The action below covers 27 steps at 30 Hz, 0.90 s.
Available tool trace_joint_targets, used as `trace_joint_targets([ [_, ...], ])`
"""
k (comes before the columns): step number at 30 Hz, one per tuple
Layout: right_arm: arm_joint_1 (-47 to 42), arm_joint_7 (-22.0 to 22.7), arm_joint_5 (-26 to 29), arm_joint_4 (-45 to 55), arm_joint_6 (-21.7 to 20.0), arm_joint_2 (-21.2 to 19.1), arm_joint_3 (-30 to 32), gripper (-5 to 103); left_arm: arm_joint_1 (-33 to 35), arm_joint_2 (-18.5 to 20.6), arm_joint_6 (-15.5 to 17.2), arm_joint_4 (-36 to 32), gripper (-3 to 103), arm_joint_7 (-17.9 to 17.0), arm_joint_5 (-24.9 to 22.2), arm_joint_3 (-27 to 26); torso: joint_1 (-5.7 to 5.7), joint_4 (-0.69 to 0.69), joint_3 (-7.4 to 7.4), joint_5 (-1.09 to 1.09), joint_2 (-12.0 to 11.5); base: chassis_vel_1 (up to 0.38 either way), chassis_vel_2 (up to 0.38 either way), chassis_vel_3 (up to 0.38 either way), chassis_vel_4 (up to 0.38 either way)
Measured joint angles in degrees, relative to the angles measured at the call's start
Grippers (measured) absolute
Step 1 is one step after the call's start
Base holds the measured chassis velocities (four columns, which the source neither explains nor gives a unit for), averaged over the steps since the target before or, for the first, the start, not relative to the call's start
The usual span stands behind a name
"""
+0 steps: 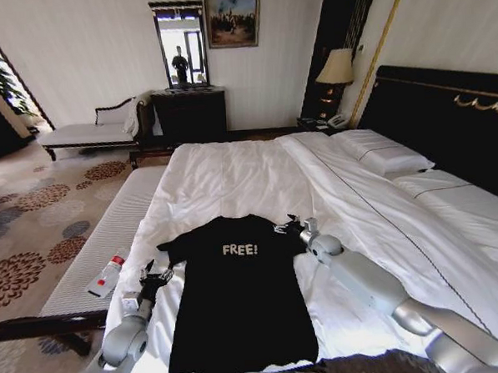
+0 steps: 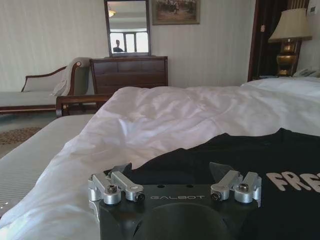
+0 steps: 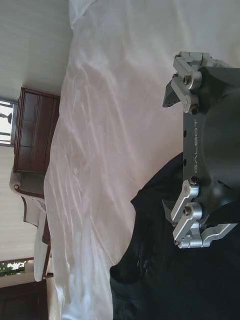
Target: Fold the clothes on the bed.
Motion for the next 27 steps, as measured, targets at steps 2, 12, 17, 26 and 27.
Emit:
trace_joint_targets([
  [2, 2.31, -0.58, -0.81, -3.56, 0.57, 2.03, -1.6, 100, 0.71, -0.4, -0.12, -0.82, 96, 0.18, 0.19, 0.0, 0.0, 0.03, 0.0, 0.01, 0.0, 0.0, 0.0, 0.0, 0.0],
  [12, 8.7, -1.3, -0.31, -12.92, -0.81, 9.47, -6.04, 100, 2.05, -1.91, -0.89, -2.37, 100, 0.53, 0.49, 1.31, 0.0, 0.05, 0.0, -0.01, 0.0, 0.0, 0.0, 0.0, 0.0],
  [17, 9.67, -1.45, -1.21, -16.6, -0.99, 10.41, -6.99, 100, 1.89, -1.87, -0.89, -3.18, 100, 0.52, 0.2, 1.33, 0.0, 0.0, 0.0, -0.01, 0.0, 0.0, 0.0, 0.0, 0.0],
  [26, 10.41, -1.44, -0.12, -21.89, -1.94, 12.16, -6.29, 100, 1.53, -1.06, -1.11, -2.46, 100, 0.56, -0.67, 0.4, 0.0, 0.04, 0.0, 0.0, 0.0, 0.0, 0.0, 0.0, 0.0],
  [27, 10.63, -1.44, 0.05, -22.4, -2.15, 12.63, -6.25, 100, 1.3, -0.82, -1.12, -2.45, 100, 0.55, -0.98, 0.24, 0.0, 0.04, 0.0, -0.01, 0.0, 0.0, 0.0, 0.0, 0.0],
])
